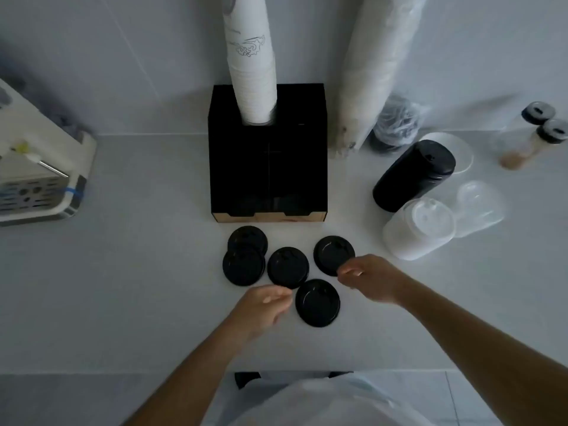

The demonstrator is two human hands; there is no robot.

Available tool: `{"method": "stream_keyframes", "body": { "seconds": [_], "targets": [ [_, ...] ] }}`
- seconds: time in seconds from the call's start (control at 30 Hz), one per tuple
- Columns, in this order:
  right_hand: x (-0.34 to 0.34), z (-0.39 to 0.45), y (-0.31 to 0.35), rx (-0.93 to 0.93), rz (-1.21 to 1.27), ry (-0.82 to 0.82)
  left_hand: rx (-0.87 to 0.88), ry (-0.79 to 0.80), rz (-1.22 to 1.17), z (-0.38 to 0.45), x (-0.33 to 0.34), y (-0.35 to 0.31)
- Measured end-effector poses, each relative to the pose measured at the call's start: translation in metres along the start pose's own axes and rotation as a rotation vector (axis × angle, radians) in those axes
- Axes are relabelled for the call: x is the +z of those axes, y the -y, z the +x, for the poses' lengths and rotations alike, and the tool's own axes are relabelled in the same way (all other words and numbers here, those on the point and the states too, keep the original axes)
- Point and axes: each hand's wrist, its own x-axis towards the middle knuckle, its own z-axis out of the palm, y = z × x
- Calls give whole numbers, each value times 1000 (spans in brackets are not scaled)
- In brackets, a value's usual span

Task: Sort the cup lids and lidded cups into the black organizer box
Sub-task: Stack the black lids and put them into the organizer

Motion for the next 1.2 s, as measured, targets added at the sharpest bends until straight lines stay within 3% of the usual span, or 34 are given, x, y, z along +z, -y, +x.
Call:
{"method": "stream_keyframes", "body": {
  "seconds": [0.23, 0.63, 0.93, 1.2],
  "targets": [
    [46, -10, -21, 234, 491, -43, -95, -120, -251, 5, 33, 9],
    [66, -12, -25, 289, 683, -81, -188, -174, -395, 14, 48, 1],
    [38, -28, -24, 206, 814, -167, -4, -171, -201, 20, 53, -26],
    [15, -14, -25, 200, 902, -220, 128, -299, 52, 52, 52, -56]
  ]
}}
